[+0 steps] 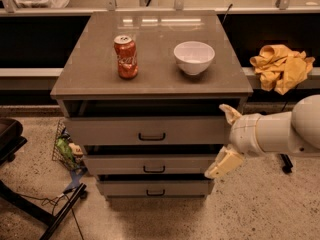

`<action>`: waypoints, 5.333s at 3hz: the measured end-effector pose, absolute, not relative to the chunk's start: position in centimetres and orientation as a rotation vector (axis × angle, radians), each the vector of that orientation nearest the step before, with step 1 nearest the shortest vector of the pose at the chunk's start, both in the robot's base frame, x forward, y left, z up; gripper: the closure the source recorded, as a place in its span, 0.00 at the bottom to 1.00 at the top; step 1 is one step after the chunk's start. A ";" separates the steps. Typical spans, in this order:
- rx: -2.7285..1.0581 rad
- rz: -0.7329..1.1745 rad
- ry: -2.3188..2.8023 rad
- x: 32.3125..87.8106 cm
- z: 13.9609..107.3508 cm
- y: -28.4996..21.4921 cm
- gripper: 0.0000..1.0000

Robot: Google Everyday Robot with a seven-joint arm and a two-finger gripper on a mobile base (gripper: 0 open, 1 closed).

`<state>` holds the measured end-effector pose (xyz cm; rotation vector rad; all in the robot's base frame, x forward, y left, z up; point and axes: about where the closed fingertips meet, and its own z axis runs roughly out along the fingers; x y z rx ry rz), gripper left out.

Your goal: Open top drawer

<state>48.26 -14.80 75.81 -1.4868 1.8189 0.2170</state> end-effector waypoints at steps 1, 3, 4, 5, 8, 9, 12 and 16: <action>-1.498 0.248 1.786 49.1 73.6 -13.3 0.00; -1.552 0.255 1.740 53.1 70.4 -10.0 0.00; -1.587 0.224 1.763 56.1 68.9 -9.3 0.00; -1.597 0.194 1.813 57.9 67.6 -10.0 0.00; -1.605 0.199 1.811 57.9 67.4 -9.6 0.64; -1.607 0.201 1.810 57.9 67.4 -9.5 0.87; -1.587 0.223 1.825 55.6 67.3 -10.2 1.00; -1.534 0.266 1.900 48.4 67.7 -12.6 1.00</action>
Offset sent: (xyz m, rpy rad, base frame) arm 0.0362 0.0424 -0.0591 0.0347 -0.0203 0.0761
